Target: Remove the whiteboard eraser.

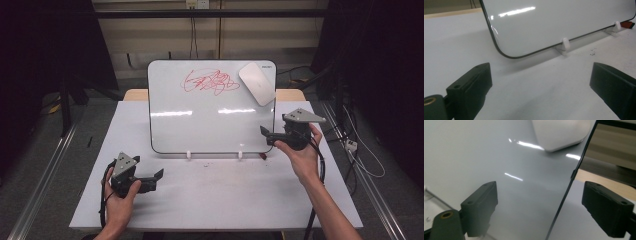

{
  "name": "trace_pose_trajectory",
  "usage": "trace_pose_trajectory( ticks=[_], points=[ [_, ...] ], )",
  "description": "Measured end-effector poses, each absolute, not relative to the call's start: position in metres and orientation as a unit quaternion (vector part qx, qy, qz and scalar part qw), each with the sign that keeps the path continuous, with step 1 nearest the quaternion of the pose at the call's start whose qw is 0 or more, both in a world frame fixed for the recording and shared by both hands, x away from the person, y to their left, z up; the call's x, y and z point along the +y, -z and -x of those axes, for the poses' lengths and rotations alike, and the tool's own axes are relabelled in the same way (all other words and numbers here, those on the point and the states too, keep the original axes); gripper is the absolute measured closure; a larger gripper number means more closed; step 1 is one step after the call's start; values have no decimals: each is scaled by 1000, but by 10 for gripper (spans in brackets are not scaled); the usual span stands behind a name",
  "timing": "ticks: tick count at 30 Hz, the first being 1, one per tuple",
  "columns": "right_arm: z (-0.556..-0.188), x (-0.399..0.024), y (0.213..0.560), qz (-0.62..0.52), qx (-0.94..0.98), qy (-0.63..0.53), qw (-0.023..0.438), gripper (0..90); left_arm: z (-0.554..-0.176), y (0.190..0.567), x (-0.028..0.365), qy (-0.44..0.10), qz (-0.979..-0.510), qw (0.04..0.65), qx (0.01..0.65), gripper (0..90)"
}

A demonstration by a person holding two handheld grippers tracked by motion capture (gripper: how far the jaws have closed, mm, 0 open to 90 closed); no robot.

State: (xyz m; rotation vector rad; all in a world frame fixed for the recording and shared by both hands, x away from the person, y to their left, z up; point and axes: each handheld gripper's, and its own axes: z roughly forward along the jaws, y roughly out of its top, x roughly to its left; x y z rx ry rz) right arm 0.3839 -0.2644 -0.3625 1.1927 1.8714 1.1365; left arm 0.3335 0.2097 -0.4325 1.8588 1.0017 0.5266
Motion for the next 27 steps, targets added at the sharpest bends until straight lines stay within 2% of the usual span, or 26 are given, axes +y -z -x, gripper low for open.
trace_pose_trajectory(
  ticks=[7, 10, 12, 14, 27],
  points=[
    [-406, -257, 339, -447, 710, -427, 338, 145, -332, 434, 212, -210, -758, 464, 407, 42],
    [-416, -254, 328, -450, 714, -419, 334, 177, -332, 434, 214, -209, -757, 465, 408, 43],
    [-420, -250, 322, -437, 718, -410, 354, 173, -332, 434, 214, -208, -757, 465, 409, 43],
    [-425, -246, 316, -423, 725, -404, 363, 129, -332, 434, 214, -209, -759, 465, 406, 44],
    [-463, -227, 295, -392, 749, -355, 398, 193, -332, 434, 216, -206, -760, 466, 404, 45]
  ],
)
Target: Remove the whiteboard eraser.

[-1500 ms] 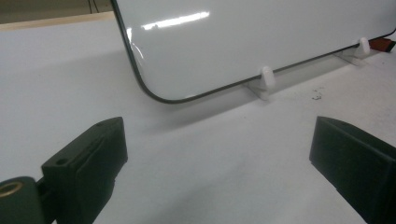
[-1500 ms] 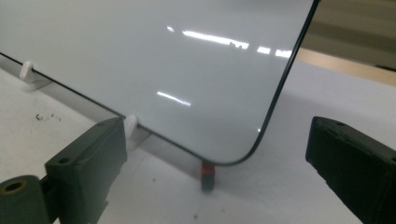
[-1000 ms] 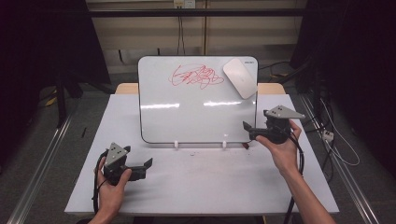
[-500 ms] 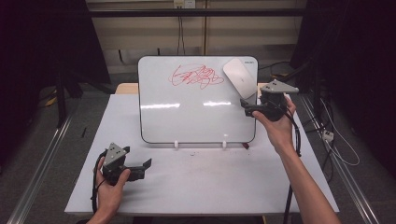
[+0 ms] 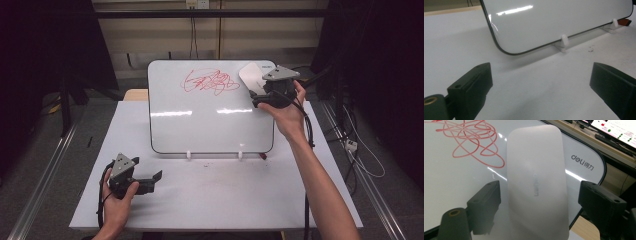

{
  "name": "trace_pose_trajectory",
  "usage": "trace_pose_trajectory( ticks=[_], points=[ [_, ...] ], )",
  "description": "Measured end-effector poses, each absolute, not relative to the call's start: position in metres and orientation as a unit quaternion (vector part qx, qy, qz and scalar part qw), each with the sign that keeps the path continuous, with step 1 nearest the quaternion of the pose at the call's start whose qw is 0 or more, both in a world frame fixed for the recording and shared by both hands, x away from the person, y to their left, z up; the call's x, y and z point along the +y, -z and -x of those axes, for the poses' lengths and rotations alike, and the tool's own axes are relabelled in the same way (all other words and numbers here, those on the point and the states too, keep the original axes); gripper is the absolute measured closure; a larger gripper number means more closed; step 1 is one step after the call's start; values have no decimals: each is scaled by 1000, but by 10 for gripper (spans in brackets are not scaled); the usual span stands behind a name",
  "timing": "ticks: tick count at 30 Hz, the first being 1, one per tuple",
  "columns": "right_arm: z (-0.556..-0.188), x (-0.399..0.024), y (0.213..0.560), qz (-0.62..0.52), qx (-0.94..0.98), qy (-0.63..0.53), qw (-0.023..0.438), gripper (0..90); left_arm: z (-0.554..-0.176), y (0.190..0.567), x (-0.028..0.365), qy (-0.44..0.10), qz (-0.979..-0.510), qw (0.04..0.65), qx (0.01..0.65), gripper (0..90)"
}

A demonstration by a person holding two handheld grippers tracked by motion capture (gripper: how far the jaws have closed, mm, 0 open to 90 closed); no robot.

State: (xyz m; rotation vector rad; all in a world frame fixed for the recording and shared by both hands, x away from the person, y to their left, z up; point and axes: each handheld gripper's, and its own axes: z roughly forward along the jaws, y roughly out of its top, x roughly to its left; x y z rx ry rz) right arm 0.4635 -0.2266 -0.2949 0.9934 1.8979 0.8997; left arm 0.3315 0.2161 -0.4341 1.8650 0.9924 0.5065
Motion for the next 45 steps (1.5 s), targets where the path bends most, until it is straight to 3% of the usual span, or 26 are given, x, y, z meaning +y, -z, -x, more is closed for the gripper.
trace_pose_trajectory(
  ticks=[10, 19, 45],
  points=[
    [-481, -216, 299, -382, 765, -322, 405, 196, -330, 433, 219, -208, -757, 467, 407, 45],
    [-487, -211, 305, -381, 772, -301, 409, 308, -331, 434, 220, -205, -757, 466, 410, 45],
    [-486, -216, 300, -402, 769, -321, 380, 316, -331, 435, 219, -207, -757, 464, 411, 45]
  ],
)
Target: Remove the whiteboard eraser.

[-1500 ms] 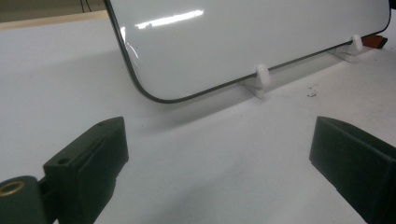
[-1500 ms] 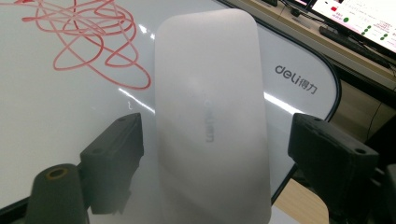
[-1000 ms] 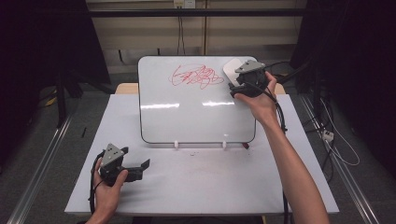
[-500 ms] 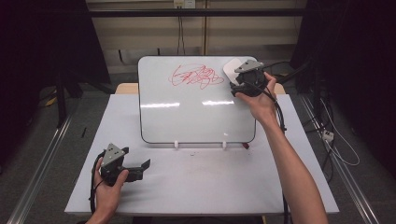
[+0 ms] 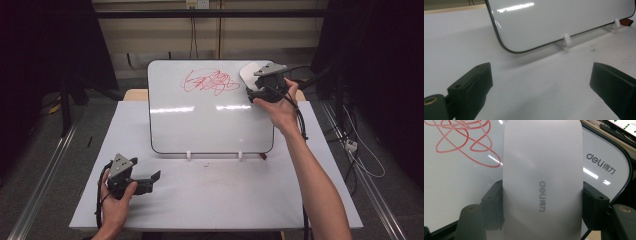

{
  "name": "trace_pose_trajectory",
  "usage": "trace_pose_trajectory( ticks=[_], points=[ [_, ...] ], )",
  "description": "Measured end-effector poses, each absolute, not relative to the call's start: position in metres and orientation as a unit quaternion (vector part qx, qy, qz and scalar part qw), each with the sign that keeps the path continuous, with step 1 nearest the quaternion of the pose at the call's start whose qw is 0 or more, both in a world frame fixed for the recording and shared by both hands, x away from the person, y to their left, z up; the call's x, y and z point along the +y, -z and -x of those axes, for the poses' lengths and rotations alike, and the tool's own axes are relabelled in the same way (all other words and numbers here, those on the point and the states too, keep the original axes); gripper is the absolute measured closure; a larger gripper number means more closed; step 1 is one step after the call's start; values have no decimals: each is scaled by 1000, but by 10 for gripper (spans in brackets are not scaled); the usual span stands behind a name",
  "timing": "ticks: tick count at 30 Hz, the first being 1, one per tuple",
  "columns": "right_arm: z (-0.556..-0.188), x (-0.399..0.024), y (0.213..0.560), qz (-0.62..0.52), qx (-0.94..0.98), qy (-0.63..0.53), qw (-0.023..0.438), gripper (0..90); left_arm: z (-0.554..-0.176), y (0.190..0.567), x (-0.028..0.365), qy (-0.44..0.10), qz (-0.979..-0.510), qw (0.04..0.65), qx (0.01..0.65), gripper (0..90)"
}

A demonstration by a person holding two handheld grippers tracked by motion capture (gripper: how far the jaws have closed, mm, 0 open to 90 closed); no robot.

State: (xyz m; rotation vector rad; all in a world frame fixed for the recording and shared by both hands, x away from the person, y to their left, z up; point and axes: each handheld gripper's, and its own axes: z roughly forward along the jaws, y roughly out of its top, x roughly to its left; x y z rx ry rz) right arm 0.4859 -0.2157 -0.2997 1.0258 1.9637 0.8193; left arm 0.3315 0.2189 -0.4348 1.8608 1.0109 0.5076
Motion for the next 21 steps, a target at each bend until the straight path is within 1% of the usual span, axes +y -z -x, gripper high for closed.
trace_pose_trajectory(
  ticks=[4, 10, 17, 21],
  points=[
    [-485, -220, 299, -408, 767, -335, 364, 316, -331, 435, 219, -207, -757, 464, 411, 45],
    [-483, -220, 299, -409, 765, -336, 367, 316, -332, 435, 219, -206, -757, 464, 411, 45],
    [-478, -224, 299, -411, 756, -366, 355, 316, -332, 437, 221, -204, -757, 463, 414, 45],
    [-470, -220, 292, -401, 751, -374, 367, 316, -331, 437, 222, -204, -755, 462, 418, 45]
  ],
)
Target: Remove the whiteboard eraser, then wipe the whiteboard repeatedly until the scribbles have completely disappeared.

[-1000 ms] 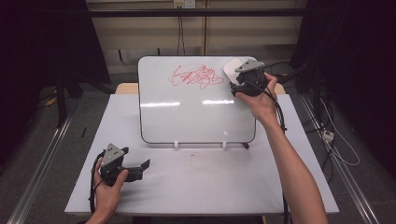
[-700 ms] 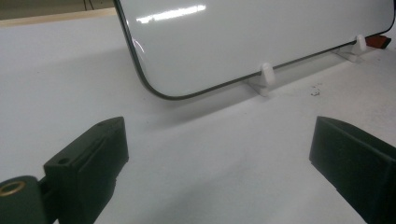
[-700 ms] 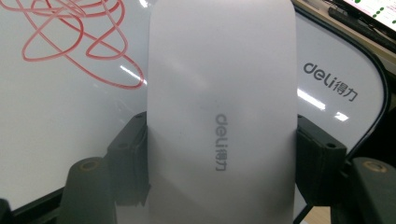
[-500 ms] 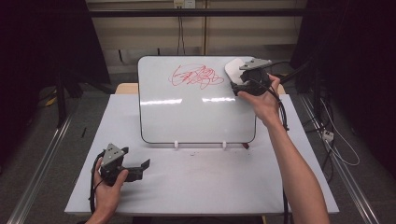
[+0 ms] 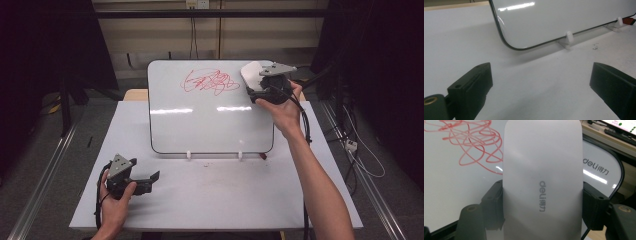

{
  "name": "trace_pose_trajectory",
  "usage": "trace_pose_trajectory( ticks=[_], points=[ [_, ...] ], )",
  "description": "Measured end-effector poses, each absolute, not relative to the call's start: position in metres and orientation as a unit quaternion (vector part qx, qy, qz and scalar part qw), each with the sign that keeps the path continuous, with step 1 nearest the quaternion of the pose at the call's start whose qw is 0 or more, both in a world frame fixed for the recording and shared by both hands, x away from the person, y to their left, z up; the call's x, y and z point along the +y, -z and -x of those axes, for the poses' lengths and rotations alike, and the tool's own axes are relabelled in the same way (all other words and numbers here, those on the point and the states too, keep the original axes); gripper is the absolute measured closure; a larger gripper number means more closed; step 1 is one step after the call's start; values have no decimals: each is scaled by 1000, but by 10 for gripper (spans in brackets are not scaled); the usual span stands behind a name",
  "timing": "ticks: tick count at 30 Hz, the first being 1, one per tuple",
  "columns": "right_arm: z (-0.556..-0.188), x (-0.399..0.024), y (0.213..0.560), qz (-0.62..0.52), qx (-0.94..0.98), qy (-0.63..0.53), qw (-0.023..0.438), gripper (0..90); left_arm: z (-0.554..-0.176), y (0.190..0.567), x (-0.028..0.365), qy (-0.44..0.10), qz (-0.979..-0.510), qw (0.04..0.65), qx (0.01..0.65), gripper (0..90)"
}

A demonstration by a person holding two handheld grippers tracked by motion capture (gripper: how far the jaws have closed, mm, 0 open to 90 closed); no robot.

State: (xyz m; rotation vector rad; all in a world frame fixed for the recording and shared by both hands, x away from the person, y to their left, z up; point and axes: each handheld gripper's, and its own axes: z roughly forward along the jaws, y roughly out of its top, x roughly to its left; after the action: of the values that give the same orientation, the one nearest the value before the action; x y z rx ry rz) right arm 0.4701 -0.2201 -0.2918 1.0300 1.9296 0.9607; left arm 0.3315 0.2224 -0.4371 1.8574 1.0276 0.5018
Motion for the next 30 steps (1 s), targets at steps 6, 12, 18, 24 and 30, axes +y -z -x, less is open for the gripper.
trace_pose_trajectory(
  ticks=[6, 12, 18, 24, 30],
  points=[
    [-458, -208, 289, -386, 748, -386, 377, 316, -330, 436, 223, -207, -753, 464, 418, 45],
    [-450, -198, 296, -374, 750, -388, 383, 315, -332, 436, 223, -207, -754, 464, 416, 45],
    [-449, -191, 298, -369, 750, -395, 381, 316, -330, 435, 223, -209, -752, 465, 417, 45],
    [-447, -188, 297, -364, 750, -400, 382, 316, -330, 435, 223, -209, -754, 462, 418, 45],
    [-449, -184, 298, -362, 748, -407, 380, 316, -331, 436, 224, -209, -754, 460, 419, 45]
  ],
)
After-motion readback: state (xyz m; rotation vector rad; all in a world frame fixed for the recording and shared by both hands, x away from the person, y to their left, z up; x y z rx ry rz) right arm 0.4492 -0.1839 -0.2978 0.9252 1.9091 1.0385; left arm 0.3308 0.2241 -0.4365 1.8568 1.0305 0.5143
